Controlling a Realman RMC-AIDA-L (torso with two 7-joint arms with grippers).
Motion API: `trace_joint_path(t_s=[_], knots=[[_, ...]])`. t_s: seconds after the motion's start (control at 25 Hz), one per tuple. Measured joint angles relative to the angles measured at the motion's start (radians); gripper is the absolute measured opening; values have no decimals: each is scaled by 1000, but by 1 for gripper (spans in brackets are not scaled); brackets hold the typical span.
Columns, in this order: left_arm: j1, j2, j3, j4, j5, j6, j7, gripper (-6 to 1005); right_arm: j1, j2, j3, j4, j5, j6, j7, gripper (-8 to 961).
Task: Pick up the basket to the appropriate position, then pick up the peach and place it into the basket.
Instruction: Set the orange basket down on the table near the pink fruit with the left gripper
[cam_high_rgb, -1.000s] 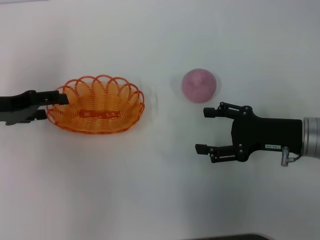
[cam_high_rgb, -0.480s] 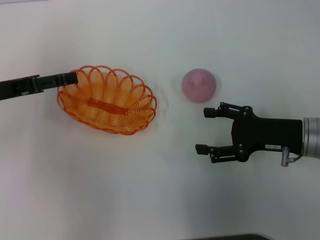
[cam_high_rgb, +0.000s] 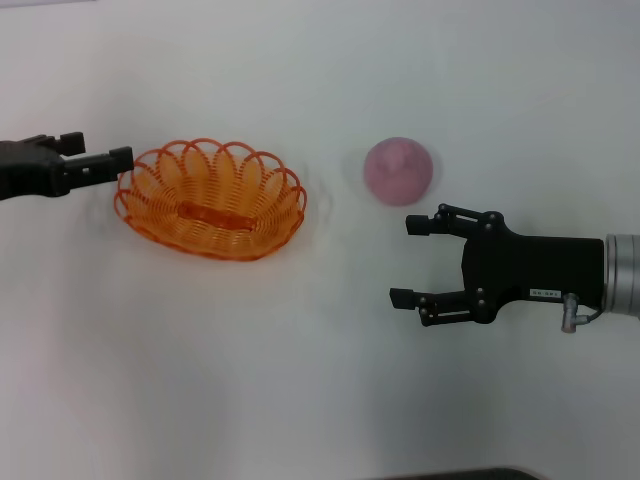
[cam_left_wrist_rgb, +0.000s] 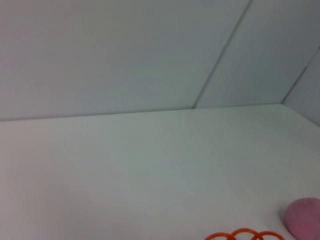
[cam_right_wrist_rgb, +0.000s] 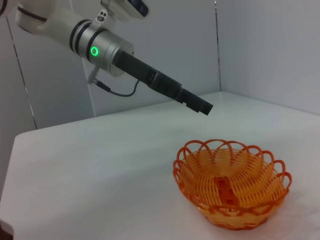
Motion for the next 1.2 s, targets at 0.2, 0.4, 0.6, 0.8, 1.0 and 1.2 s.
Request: trace_joint_path(t_s=[0.2, 0.4, 0.6, 0.8, 1.0, 1.2], knots=[[15, -5, 1, -6, -18, 10, 197, 885, 2, 0, 0, 0, 0, 1, 0, 958], [46, -12, 2, -14, -82, 35, 375, 885, 1, 0, 0, 0, 2, 0, 0, 958], [73, -11, -4, -43, -149, 97, 503, 885, 1, 0, 0, 0, 4, -2, 0, 958], [97, -10, -5, -46, -148, 114, 535, 885, 6, 0, 0, 0, 4, -5, 1, 958], [139, -6, -9, -40, -143, 189, 611, 885, 12, 0, 0, 0, 1, -5, 1, 957], [197, -9, -30, -28, -149, 267, 676, 883, 13, -1, 0, 0, 0, -5, 2, 957]])
